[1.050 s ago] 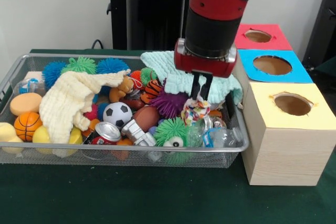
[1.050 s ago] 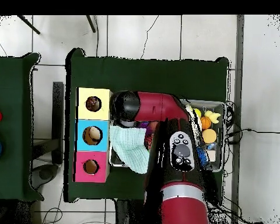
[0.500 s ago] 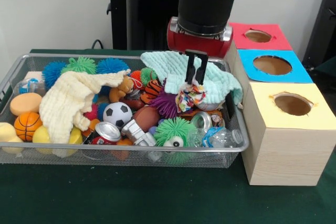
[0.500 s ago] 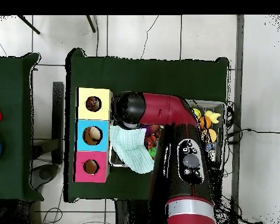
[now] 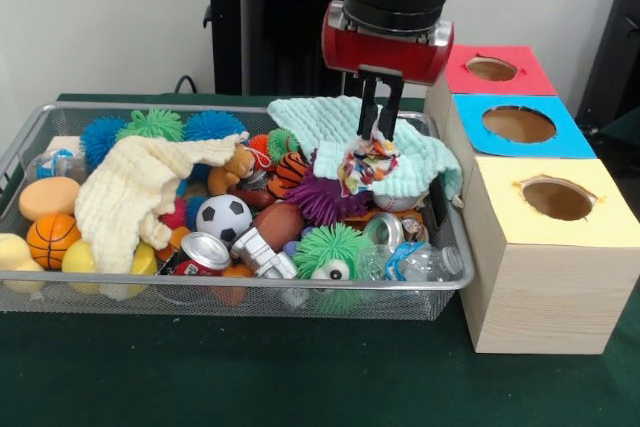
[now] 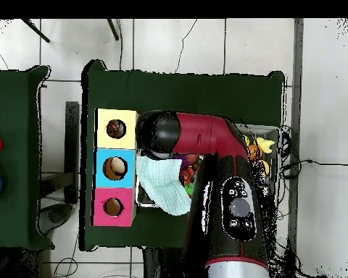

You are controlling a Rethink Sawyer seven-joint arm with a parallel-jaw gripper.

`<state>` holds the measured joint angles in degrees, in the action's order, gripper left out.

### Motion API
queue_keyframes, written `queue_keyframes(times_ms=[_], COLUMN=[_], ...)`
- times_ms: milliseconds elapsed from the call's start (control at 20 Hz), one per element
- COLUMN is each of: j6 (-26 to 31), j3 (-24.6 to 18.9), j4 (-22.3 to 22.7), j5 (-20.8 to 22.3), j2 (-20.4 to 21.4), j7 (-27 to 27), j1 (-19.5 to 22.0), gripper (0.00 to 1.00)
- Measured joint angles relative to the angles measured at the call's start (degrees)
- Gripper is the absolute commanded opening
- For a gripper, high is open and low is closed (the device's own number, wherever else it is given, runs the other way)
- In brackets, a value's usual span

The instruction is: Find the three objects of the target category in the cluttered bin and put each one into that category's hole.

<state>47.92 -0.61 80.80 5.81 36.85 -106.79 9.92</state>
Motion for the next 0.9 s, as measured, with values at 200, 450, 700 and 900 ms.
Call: queue_keyframes(times_ms=[200, 450, 700, 900], j6=[0.4, 1.3, 2.5, 3.0], j3=[0.0, 0.0, 0.0, 0.0], j4=[-0.1, -0.4, -1.1, -1.1], j5=[-0.2, -0.7, -1.7, -3.0], j2=[0.5, 0.4, 0.0, -0.1], j7=[0.0, 0.0, 0.0, 0.0], j1=[-1.1, -2.4, -4.5, -5.8], gripper=[0.0, 0.0, 0.0, 0.0])
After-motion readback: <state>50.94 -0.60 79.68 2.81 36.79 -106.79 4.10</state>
